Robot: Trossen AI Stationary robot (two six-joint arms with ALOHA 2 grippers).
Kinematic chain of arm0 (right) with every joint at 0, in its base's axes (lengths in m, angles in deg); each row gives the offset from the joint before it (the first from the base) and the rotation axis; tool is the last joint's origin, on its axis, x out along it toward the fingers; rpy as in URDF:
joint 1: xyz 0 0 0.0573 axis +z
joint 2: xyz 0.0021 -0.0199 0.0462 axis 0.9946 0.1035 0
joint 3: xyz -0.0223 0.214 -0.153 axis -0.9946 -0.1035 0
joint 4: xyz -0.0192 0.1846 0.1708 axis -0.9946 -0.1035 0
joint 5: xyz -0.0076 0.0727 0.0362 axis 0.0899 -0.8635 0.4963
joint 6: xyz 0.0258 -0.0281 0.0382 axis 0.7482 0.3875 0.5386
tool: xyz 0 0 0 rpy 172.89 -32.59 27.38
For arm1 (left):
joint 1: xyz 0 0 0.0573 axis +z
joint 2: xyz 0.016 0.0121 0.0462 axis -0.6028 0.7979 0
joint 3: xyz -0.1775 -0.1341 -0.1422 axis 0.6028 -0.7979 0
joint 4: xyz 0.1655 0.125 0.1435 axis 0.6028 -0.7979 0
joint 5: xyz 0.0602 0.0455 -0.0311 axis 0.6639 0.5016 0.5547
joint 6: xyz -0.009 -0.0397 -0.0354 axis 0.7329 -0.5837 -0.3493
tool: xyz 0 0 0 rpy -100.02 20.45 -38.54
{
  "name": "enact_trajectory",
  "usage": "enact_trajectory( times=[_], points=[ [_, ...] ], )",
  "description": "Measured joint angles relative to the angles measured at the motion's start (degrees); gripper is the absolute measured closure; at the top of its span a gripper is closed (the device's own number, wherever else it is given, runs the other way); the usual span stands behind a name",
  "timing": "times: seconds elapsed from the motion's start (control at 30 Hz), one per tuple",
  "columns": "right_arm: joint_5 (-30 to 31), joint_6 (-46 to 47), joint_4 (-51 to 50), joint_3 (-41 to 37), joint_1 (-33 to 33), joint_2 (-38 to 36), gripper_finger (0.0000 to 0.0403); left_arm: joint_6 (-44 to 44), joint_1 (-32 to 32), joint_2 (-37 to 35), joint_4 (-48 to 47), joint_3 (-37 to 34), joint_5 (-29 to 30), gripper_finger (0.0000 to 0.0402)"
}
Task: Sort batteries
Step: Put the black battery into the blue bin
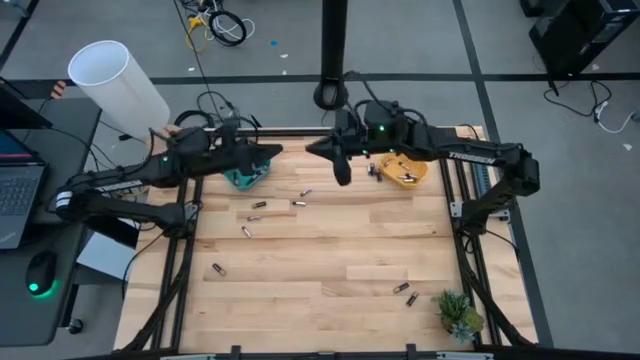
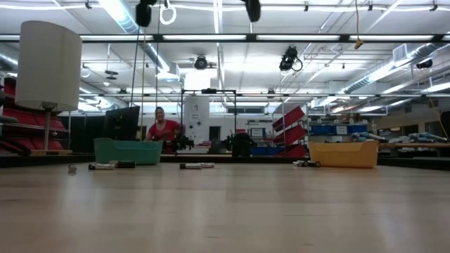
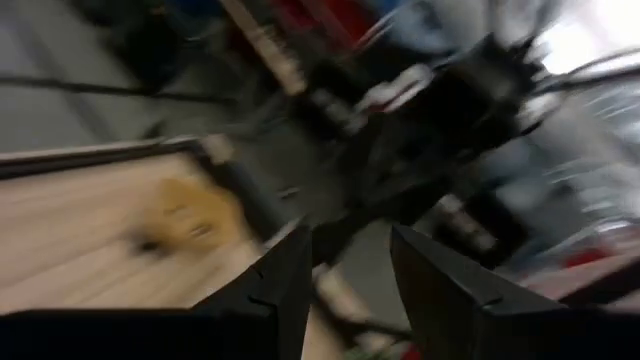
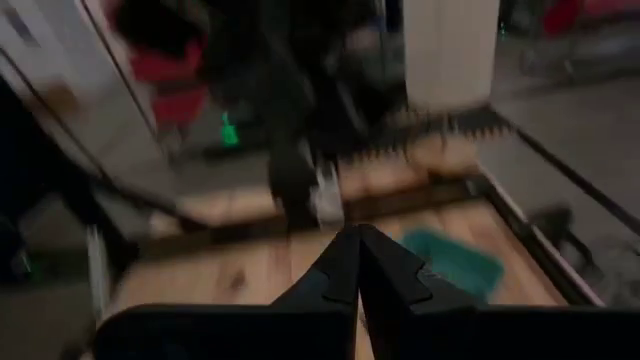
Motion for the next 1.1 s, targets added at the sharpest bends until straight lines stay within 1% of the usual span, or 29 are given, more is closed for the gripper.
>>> enact_trajectory(
  times=[0.1, 0.13, 0.17, 0.23, 0.3, 0.4, 0.5, 0.57, 0.63, 0.73, 0.87, 0.97, 1.0, 1.1],
  points=[
    [0.3, -2.9, -10.4, 0.0, 0.5, -2.5, 0.0385, 0.5, -3.3, 0.2, -15.6, 4.6, 7.4, 0.0254],
    [1.2, -4.5, -13.8, 0.0, 0.9, -3.3, 0.0385, 0.1, -4.5, 0.5, -20.3, 6.1, 10.1, 0.0255],
    [3.8, -6.0, -17.2, 0.0, 1.4, -3.9, 0.0385, -0.5, -5.7, 0.8, -24.4, 7.4, 12.5, 0.0255],
    [10.9, -8.8, -21.7, -0.6, 2.1, -4.6, 0.0385, -2.8, -7.8, 0.9, -33.7, 9.7, 16.3, 0.0255],
    [15.6, -9.7, -23.8, -2.5, 2.3, -5.6, 0.0387, -6.3, -9.7, 1.5, -42.5, 11.8, 18.2, 0.0255],
    [16.7, -9.4, -23.1, -5.8, 2.4, -7.7, 0.0391, -12.7, -12.8, 3.0, -54.5, 13.2, 18.7, 0.0255],
    [17.0, -8.4, -18.9, -10.7, 3.2, -10.1, 0.0393, -17.5, -16.2, 5.5, -61.9, 12.9, 14.8, 0.0255],
    [17.0, -8.1, -14.3, -15.1, 3.6, -11.1, 0.0393, -19.2, -17.6, 7.7, -66.2, 12.1, 9.3, 0.0255],
    [16.8, -7.5, -8.9, -19.1, 3.8, -11.9, 0.0391, -21.2, -18.3, 9.9, -67.6, 11.5, 4.6, 0.0255],
    [16.4, -5.2, -1.7, -22.9, 3.9, -13.1, 0.0388, -24.1, -19.2, 12.7, -68.3, 10.3, -2.5, 0.0255],
    [13.6, -3.3, 2.6, -24.8, 4.0, -13.1, 0.0390, -25.6, -20.4, 16.4, -67.4, 7.9, -12.2, 0.0255],
    [12.4, -3.6, 4.4, -24.7, 4.2, -13.3, 0.0392, -22.0, -23.4, 18.6, -66.5, 6.3, -17.9, 0.0255],
    [12.3, -3.8, 4.4, -24.7, 4.2, -13.4, 0.0392, -19.5, -24.6, 19.2, -66.0, 6.0, -18.8, 0.0255],
    [12.3, -4.7, 5.1, -24.7, 4.3, -13.3, 0.0390, -11.2, -27.6, 21.2, -66.4, 4.7, -19.2, 0.0255]
  ],
)
